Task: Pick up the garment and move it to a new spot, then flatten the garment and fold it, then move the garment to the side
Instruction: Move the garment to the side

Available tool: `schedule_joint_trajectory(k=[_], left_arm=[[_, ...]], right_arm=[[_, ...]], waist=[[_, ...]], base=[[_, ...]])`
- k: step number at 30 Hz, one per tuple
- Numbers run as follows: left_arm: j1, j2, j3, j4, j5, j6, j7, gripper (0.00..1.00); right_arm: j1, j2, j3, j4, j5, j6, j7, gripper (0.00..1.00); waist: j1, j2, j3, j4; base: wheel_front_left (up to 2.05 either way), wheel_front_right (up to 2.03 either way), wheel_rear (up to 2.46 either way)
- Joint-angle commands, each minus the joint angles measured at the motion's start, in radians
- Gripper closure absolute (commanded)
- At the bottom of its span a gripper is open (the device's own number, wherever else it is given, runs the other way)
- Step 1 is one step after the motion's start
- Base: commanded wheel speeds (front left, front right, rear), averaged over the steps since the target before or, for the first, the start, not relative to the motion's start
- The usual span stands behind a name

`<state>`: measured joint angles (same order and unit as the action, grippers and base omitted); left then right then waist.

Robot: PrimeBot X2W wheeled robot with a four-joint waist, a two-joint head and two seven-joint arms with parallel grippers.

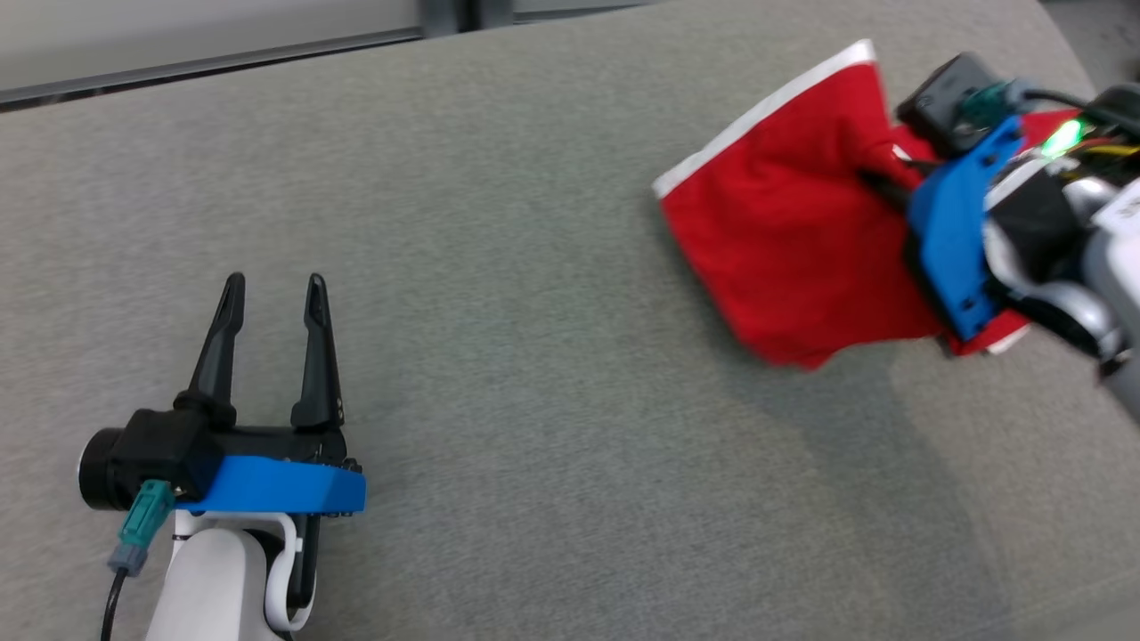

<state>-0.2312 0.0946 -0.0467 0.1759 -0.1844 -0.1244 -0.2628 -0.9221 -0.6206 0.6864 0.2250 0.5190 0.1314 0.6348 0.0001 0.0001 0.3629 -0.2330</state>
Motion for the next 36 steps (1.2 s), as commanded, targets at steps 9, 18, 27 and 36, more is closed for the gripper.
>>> schedule_joint_trajectory(k=[9,18,27,36], left_arm=[[-0.067,0.054,-0.047,-0.016,0.023,-0.007,0.009,0.0],[-0.102,0.099,-0.067,-0.059,0.031,-0.007,0.05,0.0],[-0.082,0.113,-0.069,-0.059,0.02,0.002,0.056,0.0],[-0.018,0.054,-0.088,0.044,-0.016,0.009,0.009,0.0]], right_arm=[[-0.106,-0.175,0.06,0.14,-0.013,-0.001,-0.145,1.0],[-0.08,-0.139,-0.054,0.424,-0.085,-0.001,-0.362,1.0],[-0.056,-0.022,-0.212,0.659,-0.194,-0.001,-0.504,0.0],[0.118,0.087,-0.336,0.703,-0.125,-0.001,-0.729,0.0]], waist=[[-0.0001,-0.0001,0.094,-0.076],[-0.0001,-0.0001,0.185,-0.056],[-0.0001,-0.0001,0.17,-0.035],[-0.0001,-0.0001,-0.06,0.026]], base=[[0.0,0.0,0.0],[0.0,0.0,0.0],[0.0,0.0,0.0],[0.0,0.0,0.0]])
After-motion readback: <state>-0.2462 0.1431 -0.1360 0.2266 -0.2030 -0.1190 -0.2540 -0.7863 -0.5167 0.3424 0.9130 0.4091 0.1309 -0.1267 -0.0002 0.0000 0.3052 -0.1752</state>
